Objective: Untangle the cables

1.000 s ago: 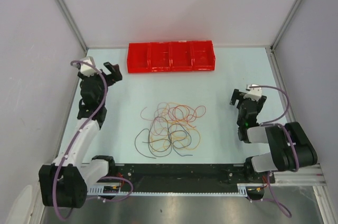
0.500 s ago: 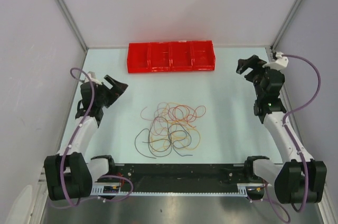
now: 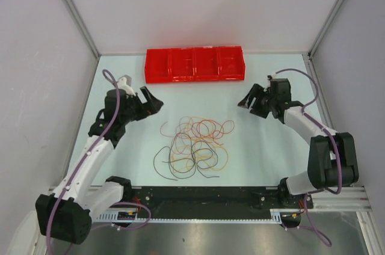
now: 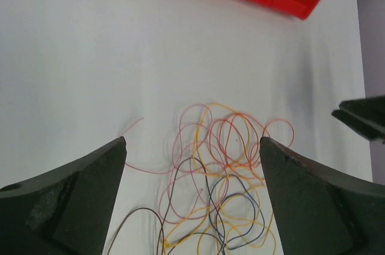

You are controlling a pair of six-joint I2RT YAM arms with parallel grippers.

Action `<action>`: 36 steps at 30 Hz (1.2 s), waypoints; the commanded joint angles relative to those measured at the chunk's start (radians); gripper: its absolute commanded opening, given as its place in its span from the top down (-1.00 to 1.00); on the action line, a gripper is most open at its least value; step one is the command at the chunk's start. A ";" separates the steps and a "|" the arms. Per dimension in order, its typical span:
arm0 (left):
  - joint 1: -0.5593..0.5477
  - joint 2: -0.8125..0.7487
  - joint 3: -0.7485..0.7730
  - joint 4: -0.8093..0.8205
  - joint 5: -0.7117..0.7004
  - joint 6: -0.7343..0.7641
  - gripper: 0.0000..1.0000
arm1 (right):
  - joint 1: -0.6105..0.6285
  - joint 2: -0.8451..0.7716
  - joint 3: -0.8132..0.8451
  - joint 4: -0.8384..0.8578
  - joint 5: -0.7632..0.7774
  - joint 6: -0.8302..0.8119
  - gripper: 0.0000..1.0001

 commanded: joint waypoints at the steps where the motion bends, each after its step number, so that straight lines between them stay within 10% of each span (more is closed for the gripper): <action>1: -0.161 -0.026 -0.088 -0.002 -0.110 0.008 -0.92 | 0.067 0.029 0.001 0.003 -0.079 0.009 -0.43; 11: -0.441 0.097 -0.199 0.183 -0.222 -0.063 -0.80 | 0.119 0.143 -0.022 0.015 -0.092 -0.006 -0.15; 24: -0.495 0.172 -0.271 0.298 -0.228 -0.078 -0.72 | 0.150 0.201 -0.031 -0.001 -0.111 -0.032 0.13; 33: -0.505 0.230 -0.325 0.404 -0.214 -0.068 -0.65 | 0.154 0.183 -0.017 0.002 -0.115 -0.035 1.00; 36: -0.510 0.252 -0.338 0.438 -0.211 -0.058 -0.62 | 0.150 0.131 0.022 -0.030 -0.119 -0.057 1.00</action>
